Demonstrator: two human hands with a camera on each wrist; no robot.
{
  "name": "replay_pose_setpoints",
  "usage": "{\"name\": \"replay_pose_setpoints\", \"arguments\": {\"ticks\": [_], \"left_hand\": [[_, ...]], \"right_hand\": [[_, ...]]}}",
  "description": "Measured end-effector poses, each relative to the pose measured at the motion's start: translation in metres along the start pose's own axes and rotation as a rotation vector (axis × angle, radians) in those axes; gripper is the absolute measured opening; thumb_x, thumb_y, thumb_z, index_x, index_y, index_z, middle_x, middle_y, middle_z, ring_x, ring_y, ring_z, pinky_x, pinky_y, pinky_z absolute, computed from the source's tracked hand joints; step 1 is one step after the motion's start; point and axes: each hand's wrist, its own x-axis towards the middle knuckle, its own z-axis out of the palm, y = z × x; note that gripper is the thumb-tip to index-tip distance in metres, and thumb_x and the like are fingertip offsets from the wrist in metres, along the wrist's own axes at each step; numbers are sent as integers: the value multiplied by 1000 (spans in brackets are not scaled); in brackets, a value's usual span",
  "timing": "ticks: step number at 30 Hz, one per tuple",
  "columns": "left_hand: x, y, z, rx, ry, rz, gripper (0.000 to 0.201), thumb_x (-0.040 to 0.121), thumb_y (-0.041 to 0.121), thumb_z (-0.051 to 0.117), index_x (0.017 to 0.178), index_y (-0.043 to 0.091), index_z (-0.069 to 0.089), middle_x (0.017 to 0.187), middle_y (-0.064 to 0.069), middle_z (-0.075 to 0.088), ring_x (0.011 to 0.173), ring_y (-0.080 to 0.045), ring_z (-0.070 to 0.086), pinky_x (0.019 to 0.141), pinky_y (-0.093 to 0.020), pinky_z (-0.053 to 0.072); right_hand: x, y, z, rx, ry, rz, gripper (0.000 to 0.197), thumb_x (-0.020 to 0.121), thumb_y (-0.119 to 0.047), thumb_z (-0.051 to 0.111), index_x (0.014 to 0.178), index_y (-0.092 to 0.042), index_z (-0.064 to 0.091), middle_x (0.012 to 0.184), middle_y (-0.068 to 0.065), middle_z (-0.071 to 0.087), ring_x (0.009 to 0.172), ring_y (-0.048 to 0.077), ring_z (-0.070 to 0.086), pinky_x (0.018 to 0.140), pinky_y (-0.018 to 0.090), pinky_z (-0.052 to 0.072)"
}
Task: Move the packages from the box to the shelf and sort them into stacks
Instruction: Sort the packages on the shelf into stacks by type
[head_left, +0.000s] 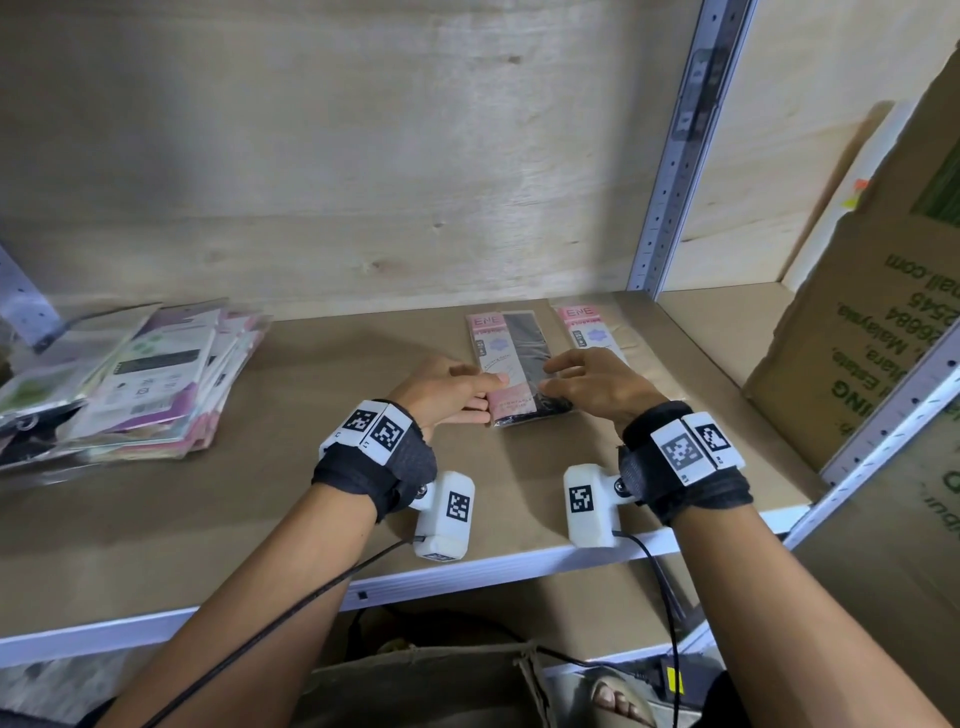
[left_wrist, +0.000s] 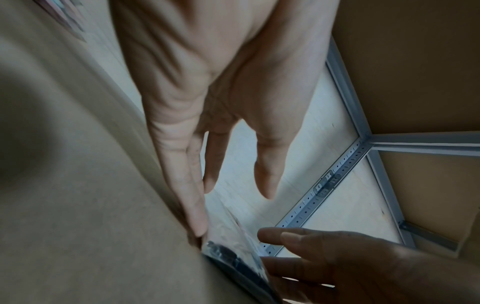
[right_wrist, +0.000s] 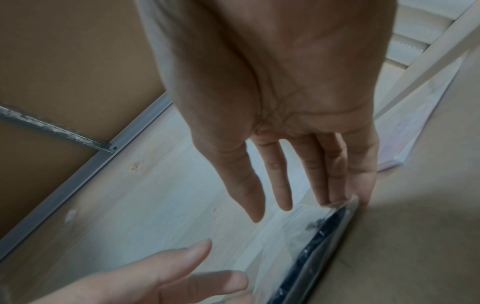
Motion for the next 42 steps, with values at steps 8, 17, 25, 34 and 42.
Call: {"name": "replay_pose_setpoints", "arguments": {"ticks": [8,17,25,34,42], "left_hand": [[6,-2,2,-27,5,-9,39,86,16,75,120,1,63,108,-14,72,95,-20,72,73,-27,62],[10,-3,1,-63,29,-18,47,85,16,77,123,3,53,109,-17,70,97,-23,71,75,-32,62],[-13,-1,-48,-12,130,80,42,85,24,76,121,7,61,113,-9,69,92,-20,72,74,-30,62],[-78,10,-171,-97,526,317,15,90,26,71,85,12,69,71,-2,73,57,-9,68,50,-15,51],[-120,-10,-262,-94,771,242,14,90,27,68,82,16,69,65,2,74,53,-9,66,49,-19,47]], "right_hand": [[2,1,-1,5,-9,-7,41,87,-18,72,126,-12,62,128,11,60,121,27,56,110,44,42],[7,8,-4,47,4,-36,31,87,-19,72,117,-14,66,120,10,64,111,25,61,102,39,48],[7,2,3,83,188,-221,10,89,-18,67,96,-21,73,100,-5,71,92,13,65,82,29,51],[-38,-66,86,331,-110,-305,16,95,-1,59,108,8,62,82,19,64,66,24,59,58,27,54],[-35,-169,186,312,-289,-256,12,98,-2,52,109,-1,56,67,10,52,54,21,50,53,33,52]]}}
